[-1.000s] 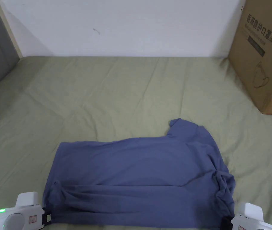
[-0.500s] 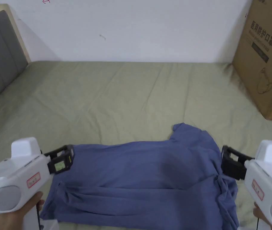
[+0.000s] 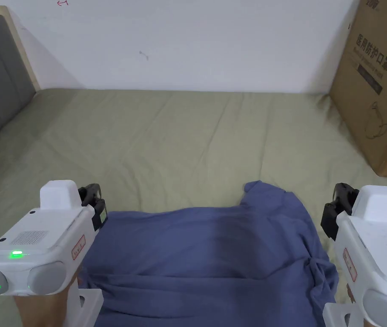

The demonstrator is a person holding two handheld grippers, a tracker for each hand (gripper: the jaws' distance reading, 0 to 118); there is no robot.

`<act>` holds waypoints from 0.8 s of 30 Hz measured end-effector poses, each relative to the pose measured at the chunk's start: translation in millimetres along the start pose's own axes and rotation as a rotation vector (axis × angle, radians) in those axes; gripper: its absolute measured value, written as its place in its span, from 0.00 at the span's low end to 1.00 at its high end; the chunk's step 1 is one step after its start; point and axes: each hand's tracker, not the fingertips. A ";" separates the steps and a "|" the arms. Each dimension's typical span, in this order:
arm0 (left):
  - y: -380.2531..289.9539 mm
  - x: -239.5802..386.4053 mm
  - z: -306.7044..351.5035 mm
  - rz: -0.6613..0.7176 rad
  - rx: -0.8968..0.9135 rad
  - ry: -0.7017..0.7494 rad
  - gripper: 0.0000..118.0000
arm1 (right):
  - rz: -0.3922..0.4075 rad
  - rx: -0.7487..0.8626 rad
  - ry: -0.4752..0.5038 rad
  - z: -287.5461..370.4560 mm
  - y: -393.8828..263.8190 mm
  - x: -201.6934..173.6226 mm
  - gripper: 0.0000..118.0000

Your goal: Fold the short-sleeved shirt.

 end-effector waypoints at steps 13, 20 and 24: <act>-18.2 -77.8 -166.4 0.053 -0.372 0.018 0.00 | 0.030 -0.084 -0.015 -69.8 -7.0 -5.7 0.00; -45.7 -114.8 -252.7 0.122 -0.578 0.097 0.78 | 0.033 -0.142 -0.029 -115.2 -19.5 -8.6 0.00; -64.2 -118.4 -271.9 0.092 -0.631 0.103 0.83 | 0.039 -0.175 -0.032 -133.7 -27.9 -9.4 0.00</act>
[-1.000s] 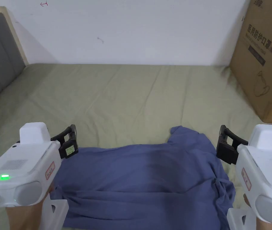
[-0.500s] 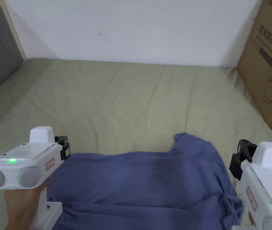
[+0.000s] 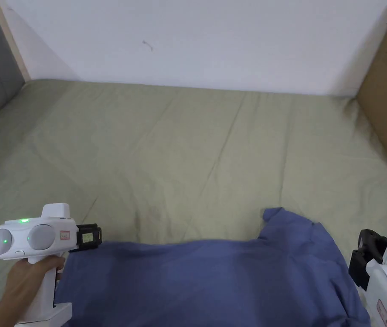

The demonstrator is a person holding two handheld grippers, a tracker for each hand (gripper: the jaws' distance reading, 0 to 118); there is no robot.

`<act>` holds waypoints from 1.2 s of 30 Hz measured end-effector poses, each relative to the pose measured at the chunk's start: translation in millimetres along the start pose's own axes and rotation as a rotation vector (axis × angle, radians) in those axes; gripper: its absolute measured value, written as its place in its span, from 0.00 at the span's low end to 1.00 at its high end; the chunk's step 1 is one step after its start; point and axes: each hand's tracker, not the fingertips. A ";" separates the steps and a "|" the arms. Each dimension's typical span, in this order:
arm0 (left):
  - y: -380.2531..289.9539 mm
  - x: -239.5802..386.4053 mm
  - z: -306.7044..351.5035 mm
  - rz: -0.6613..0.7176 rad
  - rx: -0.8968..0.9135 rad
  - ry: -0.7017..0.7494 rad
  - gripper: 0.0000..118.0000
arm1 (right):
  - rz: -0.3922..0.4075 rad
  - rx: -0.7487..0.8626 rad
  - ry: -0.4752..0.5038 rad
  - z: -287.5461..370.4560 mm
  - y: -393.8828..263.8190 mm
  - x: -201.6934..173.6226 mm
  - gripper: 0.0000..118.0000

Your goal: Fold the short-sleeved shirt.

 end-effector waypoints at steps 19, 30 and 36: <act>-24.0 31.5 41.3 -0.125 0.105 -0.060 0.01 | -0.005 -0.352 0.043 -174.7 -21.4 38.6 0.80; -24.6 28.4 63.9 -0.113 0.126 -0.077 0.01 | -0.050 -0.591 0.090 -238.9 -64.0 22.2 0.44; -30.4 22.1 70.9 -0.072 0.124 -0.079 0.01 | -0.028 -0.510 0.104 -189.2 -38.1 16.8 0.01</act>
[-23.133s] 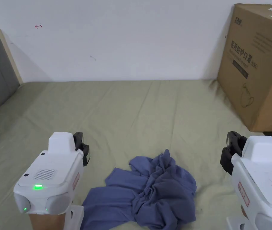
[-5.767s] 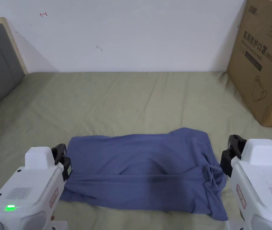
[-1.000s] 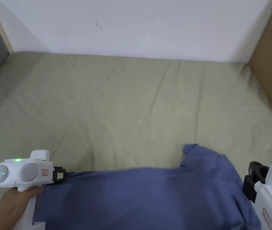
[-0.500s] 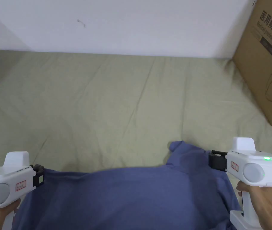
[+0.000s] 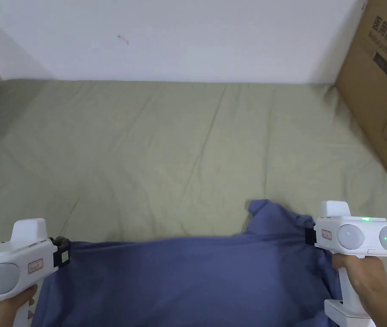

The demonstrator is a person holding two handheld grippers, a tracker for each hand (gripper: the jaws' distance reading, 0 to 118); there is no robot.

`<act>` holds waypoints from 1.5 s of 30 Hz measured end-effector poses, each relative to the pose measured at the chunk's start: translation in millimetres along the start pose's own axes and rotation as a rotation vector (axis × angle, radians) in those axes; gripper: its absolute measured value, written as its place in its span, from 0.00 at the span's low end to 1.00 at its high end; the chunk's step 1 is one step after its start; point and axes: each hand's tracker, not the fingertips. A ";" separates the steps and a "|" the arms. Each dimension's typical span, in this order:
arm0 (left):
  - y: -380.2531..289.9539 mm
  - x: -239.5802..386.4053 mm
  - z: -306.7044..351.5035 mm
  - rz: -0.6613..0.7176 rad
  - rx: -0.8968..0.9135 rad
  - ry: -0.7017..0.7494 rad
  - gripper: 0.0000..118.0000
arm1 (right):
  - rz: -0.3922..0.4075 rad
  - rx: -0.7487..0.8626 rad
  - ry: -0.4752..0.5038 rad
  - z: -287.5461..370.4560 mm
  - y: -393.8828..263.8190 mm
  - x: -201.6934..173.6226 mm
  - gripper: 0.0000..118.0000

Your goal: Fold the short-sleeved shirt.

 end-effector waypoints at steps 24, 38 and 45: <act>-129.2 -24.5 120.1 0.051 -0.063 0.009 0.01 | -0.074 0.187 0.141 218.7 -202.9 53.0 0.01; -189.4 -34.5 101.5 0.012 -0.102 0.018 0.10 | -0.156 0.029 -0.018 173.0 -268.1 36.0 0.03; -166.6 -25.8 137.6 0.085 -0.016 0.000 0.73 | -0.185 0.188 -0.016 233.9 -238.5 23.2 0.73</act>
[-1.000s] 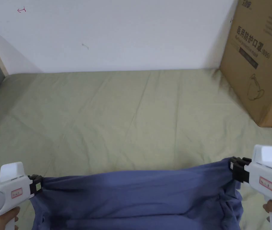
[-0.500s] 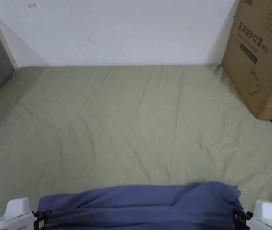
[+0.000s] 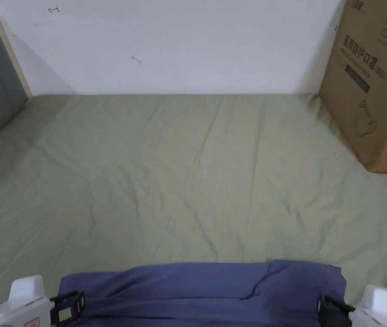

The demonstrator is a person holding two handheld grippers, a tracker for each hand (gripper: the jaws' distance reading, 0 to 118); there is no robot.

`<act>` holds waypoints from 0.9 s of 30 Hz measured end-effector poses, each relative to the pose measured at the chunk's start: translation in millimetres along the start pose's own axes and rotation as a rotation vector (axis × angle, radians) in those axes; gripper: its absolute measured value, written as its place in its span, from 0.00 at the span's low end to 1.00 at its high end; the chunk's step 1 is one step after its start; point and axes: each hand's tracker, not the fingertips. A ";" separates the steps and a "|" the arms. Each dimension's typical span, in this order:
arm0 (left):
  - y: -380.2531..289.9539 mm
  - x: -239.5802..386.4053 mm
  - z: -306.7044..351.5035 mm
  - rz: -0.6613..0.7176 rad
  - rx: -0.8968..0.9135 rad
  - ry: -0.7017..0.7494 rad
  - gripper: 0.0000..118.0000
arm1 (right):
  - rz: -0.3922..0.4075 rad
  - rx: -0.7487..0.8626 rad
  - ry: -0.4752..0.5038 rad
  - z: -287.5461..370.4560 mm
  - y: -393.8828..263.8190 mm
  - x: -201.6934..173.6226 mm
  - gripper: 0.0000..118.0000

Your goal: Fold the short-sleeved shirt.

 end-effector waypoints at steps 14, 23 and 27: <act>76.0 82.6 104.9 -0.166 0.585 -0.004 1.00 | 0.134 0.497 0.062 80.2 105.1 -61.5 0.82; 78.0 116.5 115.0 -0.216 0.689 -0.039 0.11 | 0.196 0.615 0.022 92.2 106.0 -91.0 0.02; 74.8 123.3 114.7 -0.211 0.707 -0.086 0.02 | 0.206 0.624 0.020 89.6 104.9 -94.3 0.00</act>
